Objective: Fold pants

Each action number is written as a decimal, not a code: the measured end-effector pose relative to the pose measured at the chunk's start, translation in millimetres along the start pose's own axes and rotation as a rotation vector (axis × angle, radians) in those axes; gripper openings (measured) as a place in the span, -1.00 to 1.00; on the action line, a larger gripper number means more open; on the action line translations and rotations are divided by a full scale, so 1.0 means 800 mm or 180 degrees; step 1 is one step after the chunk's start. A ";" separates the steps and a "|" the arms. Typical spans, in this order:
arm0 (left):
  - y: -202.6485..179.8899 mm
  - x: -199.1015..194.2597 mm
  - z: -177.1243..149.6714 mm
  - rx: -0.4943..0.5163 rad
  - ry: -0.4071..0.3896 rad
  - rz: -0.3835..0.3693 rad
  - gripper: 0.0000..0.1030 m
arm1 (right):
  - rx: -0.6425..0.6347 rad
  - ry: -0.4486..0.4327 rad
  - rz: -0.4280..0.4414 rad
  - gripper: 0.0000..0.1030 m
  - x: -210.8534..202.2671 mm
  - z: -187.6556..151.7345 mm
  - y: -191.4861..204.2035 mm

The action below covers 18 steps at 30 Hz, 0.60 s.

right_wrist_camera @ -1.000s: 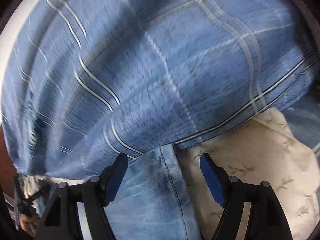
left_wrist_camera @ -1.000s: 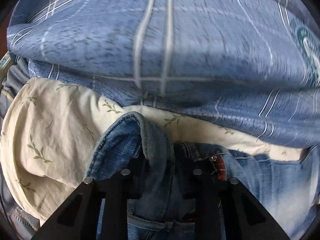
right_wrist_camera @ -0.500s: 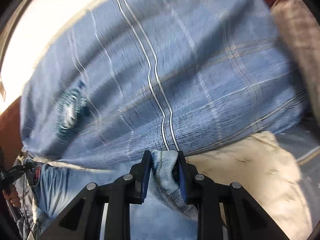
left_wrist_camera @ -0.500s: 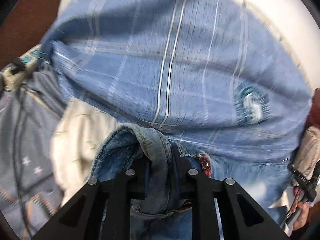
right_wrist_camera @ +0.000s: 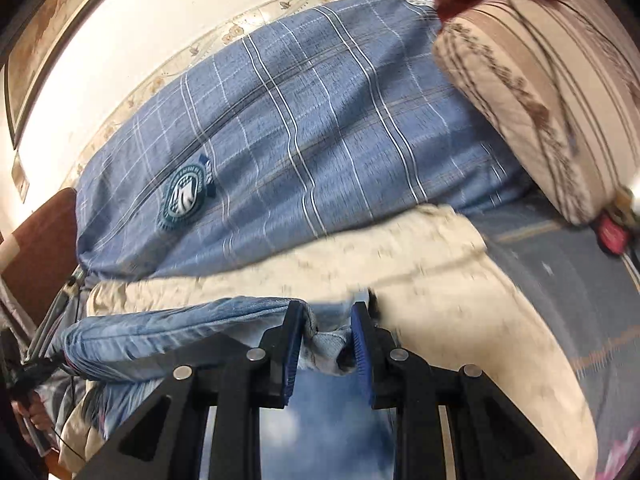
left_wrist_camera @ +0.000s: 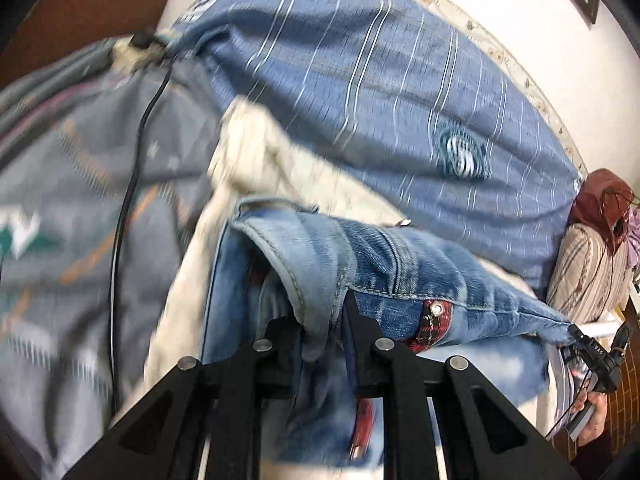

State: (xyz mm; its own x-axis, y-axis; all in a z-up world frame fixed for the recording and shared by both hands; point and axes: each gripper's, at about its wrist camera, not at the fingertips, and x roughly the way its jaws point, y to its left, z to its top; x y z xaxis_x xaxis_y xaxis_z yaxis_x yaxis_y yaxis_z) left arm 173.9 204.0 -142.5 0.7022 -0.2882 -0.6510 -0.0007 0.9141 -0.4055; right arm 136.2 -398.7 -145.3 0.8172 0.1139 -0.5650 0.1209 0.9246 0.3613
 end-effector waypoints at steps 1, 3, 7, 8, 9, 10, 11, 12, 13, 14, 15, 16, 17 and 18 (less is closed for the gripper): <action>0.003 -0.001 -0.009 -0.0021 0.0020 0.0001 -0.65 | 0.0028 0.0011 0.0002 -0.49 -0.010 -0.013 -0.003; 0.010 -0.005 -0.032 -0.0082 0.0060 0.0010 -0.65 | 0.0072 0.0059 0.0000 -0.49 -0.021 -0.033 -0.008; 0.019 -0.004 -0.071 -0.0106 0.0162 0.0147 -0.65 | 0.0184 0.0366 -0.0084 -0.48 -0.021 -0.074 -0.026; 0.023 -0.004 -0.079 -0.0132 0.0199 0.0171 -0.65 | 0.0222 0.0494 -0.0139 -0.48 -0.020 -0.084 -0.033; 0.028 -0.005 -0.087 -0.0180 0.0239 0.0185 -0.65 | 0.0274 0.0627 -0.0179 -0.48 -0.018 -0.094 -0.041; 0.032 -0.006 -0.093 -0.0221 0.0281 0.0190 -0.65 | 0.0334 0.0758 -0.0181 -0.47 -0.016 -0.102 -0.048; 0.036 -0.007 -0.097 -0.0249 0.0326 0.0194 -0.65 | 0.0402 0.0892 -0.0169 -0.47 -0.016 -0.110 -0.056; 0.038 -0.010 -0.101 -0.0259 0.0363 0.0211 -0.65 | 0.0473 0.1000 -0.0161 -0.47 -0.019 -0.116 -0.064; 0.040 -0.016 -0.104 -0.0244 0.0371 0.0253 -0.70 | 0.0512 0.1011 -0.0162 -0.47 -0.027 -0.119 -0.070; 0.038 -0.026 -0.104 -0.0179 0.0319 0.0412 -0.77 | 0.0508 0.0948 -0.0155 -0.47 -0.036 -0.118 -0.073; 0.036 -0.033 -0.102 -0.0115 0.0268 0.0518 -0.77 | 0.0493 0.0868 -0.0140 -0.47 -0.045 -0.115 -0.073; 0.035 -0.042 -0.099 -0.0067 0.0218 0.0642 -0.77 | 0.0478 0.0773 -0.0112 -0.46 -0.055 -0.109 -0.071; 0.033 -0.052 -0.095 -0.0079 0.0146 0.0743 -0.77 | 0.0465 0.0664 -0.0069 -0.46 -0.064 -0.101 -0.066; 0.031 -0.061 -0.092 -0.0094 0.0066 0.0788 -0.77 | 0.0450 0.0603 -0.0041 -0.42 -0.067 -0.095 -0.061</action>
State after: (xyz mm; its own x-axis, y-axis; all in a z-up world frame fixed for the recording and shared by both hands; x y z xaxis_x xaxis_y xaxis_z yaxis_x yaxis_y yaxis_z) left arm 87.1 219.5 -168.1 0.6632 -0.0626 -0.7458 -0.1920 0.9489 -0.2504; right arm 43.6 -422.6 -189.0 0.6964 0.1809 -0.6945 0.2192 0.8678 0.4459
